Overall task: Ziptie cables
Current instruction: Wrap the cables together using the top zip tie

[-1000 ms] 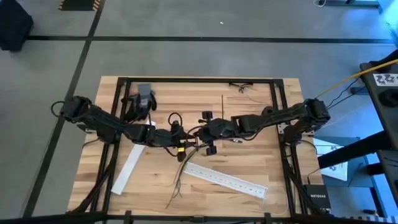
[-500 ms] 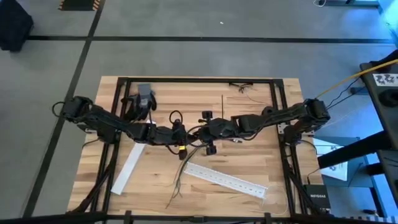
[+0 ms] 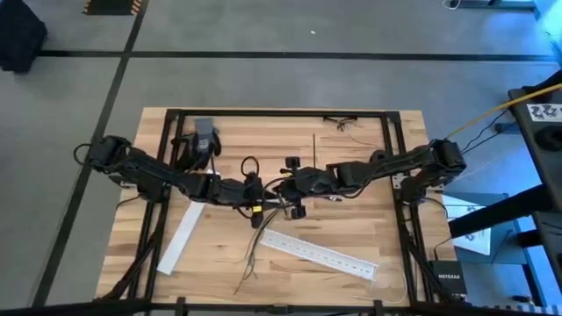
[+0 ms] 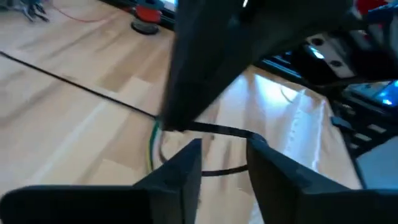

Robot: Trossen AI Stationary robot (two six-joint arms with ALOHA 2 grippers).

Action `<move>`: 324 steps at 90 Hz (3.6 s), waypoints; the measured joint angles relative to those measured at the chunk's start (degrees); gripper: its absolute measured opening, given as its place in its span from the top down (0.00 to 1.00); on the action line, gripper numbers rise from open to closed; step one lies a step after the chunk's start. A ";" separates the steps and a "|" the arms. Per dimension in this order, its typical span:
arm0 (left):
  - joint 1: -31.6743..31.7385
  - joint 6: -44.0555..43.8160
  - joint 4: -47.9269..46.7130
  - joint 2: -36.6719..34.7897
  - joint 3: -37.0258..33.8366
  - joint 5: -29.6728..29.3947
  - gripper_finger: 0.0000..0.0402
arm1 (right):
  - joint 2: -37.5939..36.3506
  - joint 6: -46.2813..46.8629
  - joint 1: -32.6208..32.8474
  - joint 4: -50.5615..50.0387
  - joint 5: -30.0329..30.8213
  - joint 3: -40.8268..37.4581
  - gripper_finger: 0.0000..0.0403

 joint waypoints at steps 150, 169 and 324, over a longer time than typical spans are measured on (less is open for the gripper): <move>2.33 -0.57 -14.15 5.12 0.04 -4.91 1.00 | -4.64 -0.65 0.00 -1.25 4.80 -0.13 1.00; 2.28 -1.39 -13.92 6.91 0.02 -4.81 1.00 | -6.42 -0.17 0.00 -2.77 6.01 -0.07 1.00; -0.86 -3.55 -27.98 0.44 -0.07 -6.87 1.00 | -27.54 27.54 0.07 -28.07 5.82 -14.78 0.62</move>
